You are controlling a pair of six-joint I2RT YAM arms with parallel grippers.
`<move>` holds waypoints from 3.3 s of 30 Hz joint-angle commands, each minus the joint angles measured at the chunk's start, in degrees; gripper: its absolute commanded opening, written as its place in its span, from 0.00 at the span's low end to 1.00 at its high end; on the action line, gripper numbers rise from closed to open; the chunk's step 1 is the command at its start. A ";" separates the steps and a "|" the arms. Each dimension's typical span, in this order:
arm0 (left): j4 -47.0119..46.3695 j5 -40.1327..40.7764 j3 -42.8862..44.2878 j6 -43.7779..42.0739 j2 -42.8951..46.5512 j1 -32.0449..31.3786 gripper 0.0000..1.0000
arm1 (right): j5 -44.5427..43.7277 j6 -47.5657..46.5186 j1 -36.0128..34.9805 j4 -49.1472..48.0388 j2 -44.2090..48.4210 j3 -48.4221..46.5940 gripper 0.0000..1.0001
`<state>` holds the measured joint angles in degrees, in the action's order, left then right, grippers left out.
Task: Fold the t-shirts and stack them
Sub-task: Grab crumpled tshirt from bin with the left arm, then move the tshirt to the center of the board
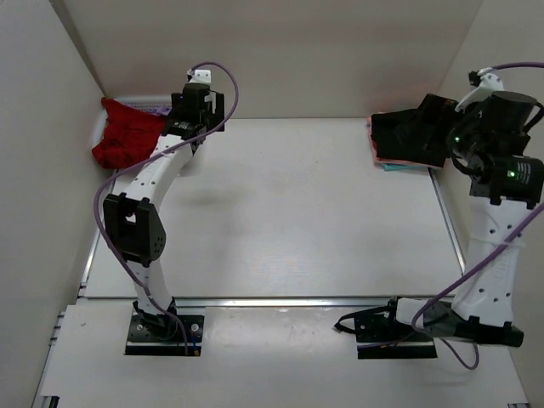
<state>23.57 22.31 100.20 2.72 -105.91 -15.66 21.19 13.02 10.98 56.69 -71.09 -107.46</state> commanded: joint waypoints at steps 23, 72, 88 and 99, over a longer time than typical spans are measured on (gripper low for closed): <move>14.58 -3.50 21.01 7.84 -16.36 14.87 0.91 | 31.45 2.10 -8.59 12.49 -16.45 -3.89 0.99; 5.16 -6.22 36.62 11.53 -21.81 19.09 0.00 | 21.87 7.29 -2.63 -17.92 -0.01 29.68 0.02; 2.00 -6.85 29.46 5.82 9.92 -7.17 0.00 | 12.83 3.69 -0.96 -20.57 1.66 29.94 0.09; 6.49 -17.46 -9.13 21.17 17.15 -6.67 0.26 | 6.50 -2.11 -10.01 -13.54 -3.70 25.72 0.14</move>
<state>27.51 8.40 97.49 18.13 -82.94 -24.67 30.15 13.89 2.74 41.36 -73.58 -79.92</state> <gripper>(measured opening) 0.233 0.113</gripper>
